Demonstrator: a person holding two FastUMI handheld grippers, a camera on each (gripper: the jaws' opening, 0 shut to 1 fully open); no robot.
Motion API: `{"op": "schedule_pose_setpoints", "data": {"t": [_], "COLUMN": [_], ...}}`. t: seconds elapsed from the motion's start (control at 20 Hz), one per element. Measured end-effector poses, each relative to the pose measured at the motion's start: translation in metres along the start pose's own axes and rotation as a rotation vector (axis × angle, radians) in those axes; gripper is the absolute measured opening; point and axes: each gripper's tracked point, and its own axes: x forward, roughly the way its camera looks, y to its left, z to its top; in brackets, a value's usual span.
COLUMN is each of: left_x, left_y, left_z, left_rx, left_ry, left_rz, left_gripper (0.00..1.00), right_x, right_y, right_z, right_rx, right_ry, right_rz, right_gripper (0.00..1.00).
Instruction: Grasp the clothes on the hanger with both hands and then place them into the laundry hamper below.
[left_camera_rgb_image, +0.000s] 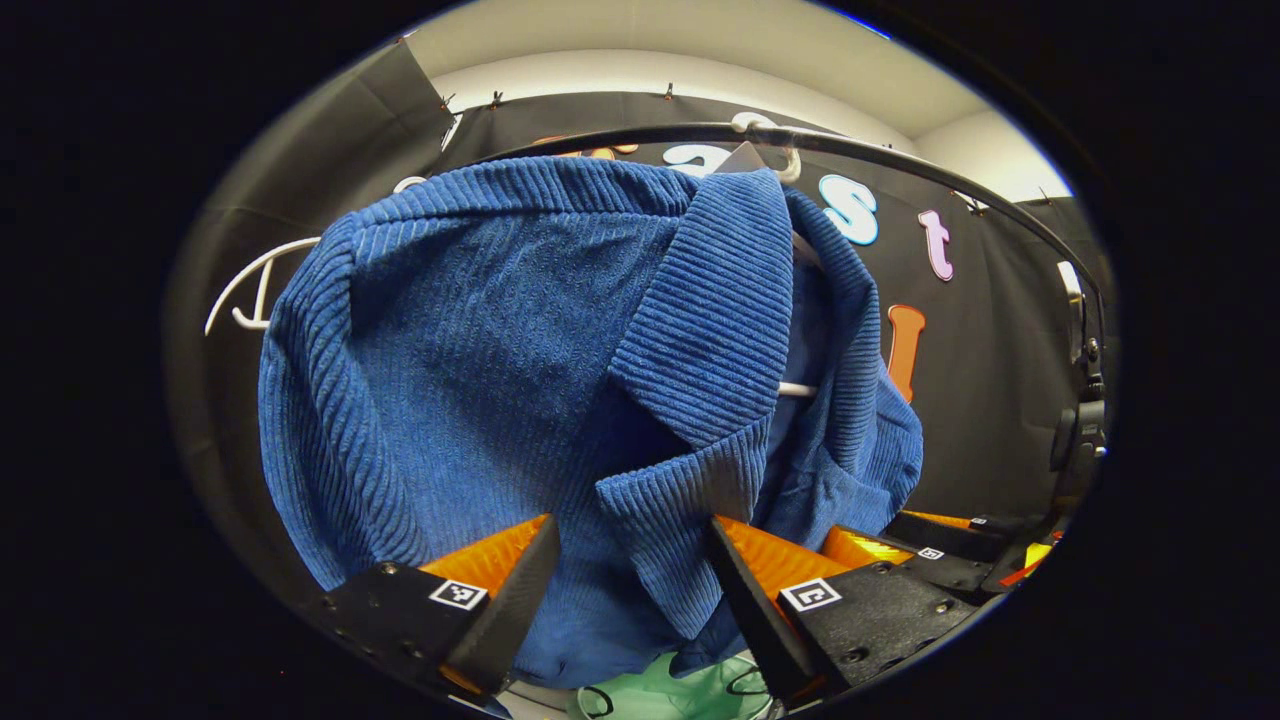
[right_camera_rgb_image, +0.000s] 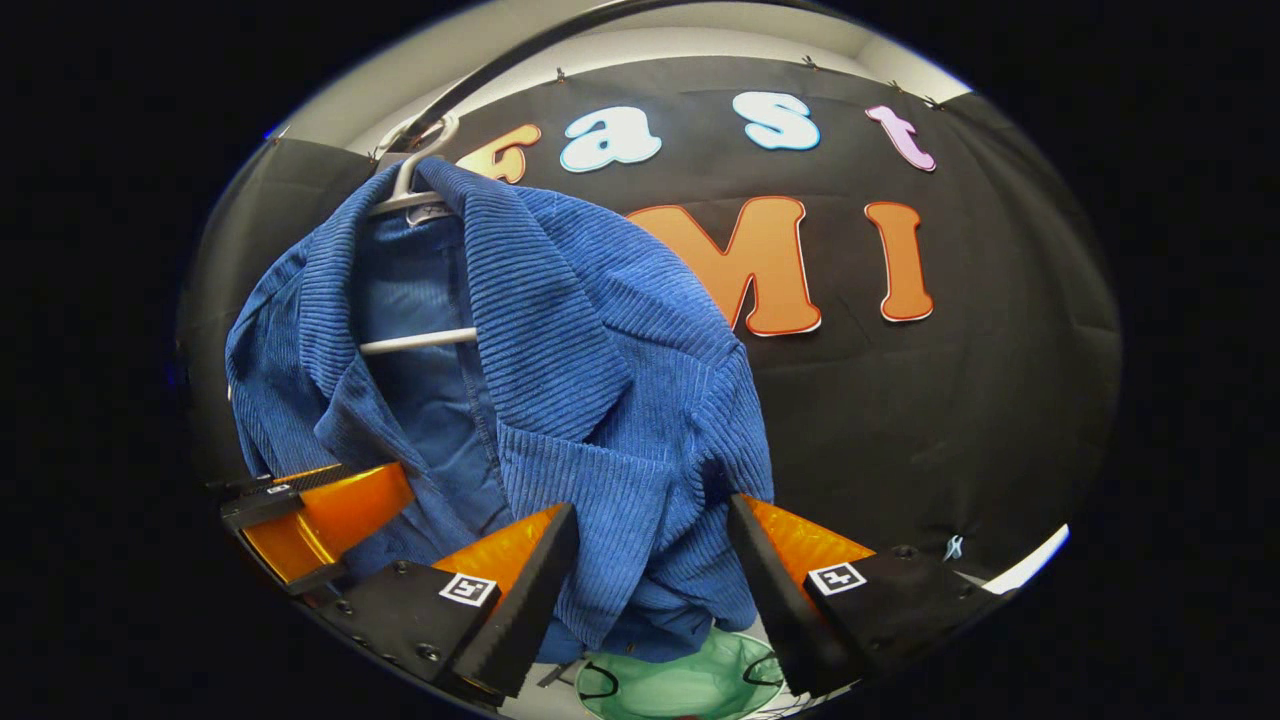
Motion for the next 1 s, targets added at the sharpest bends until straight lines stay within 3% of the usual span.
{"op": "schedule_pose_setpoints", "data": {"t": [0.1, 0.15, 0.25, 0.3, 0.4, 0.45, 0.5, 0.65, 0.7, 1.0], "left_x": [0.004, 0.004, 0.004, 0.004, 0.000, 0.000, -0.003, -0.011, -0.018, -0.050], "left_y": [0.000, 0.000, -0.012, -0.012, 0.001, 0.000, -0.004, -0.011, -0.013, -0.017], "left_z": [0.000, 0.000, 0.000, -0.001, 0.000, 0.000, -0.002, 0.000, 0.004, 0.023], "left_rx": [-0.005, -0.004, 0.003, 0.021, 0.071, 0.068, 0.040, -0.056, -0.064, -0.074], "left_ry": [0.002, 0.000, 0.007, 0.015, 0.004, 0.015, 0.023, 0.038, 0.031, -0.003], "left_rz": [-0.010, -0.018, -0.084, -0.091, -0.026, -0.027, -0.043, -0.079, -0.082, -0.090], "left_gripper": [0.73, 0.65, 0.44, 0.34, 0.13, 0.06, 0.04, 0.00, 0.00, 0.00], "right_x": [0.007, 0.012, 0.014, 0.015, 0.015, 0.012, 0.011, 0.004, 0.000, -0.028], "right_y": [0.004, 0.008, 0.013, 0.015, 0.013, 0.010, 0.009, 0.002, 0.000, -0.002], "right_z": [0.000, 0.001, 0.002, 0.002, 0.004, 0.007, 0.007, 0.011, 0.014, 0.030], "right_rx": [0.027, 0.043, 0.071, 0.087, 0.121, 0.134, 0.140, 0.130, 0.130, 0.148], "right_ry": [0.000, -0.005, -0.007, -0.003, -0.003, -0.004, 0.002, -0.001, -0.006, -0.036], "right_rz": [0.034, 0.055, 0.091, 0.105, 0.121, 0.128, 0.135, 0.127, 0.126, 0.194], "right_gripper": [0.97, 0.83, 0.75, 0.61, 0.32, 0.29, 0.16, 0.14, 0.08, 0.08]}}
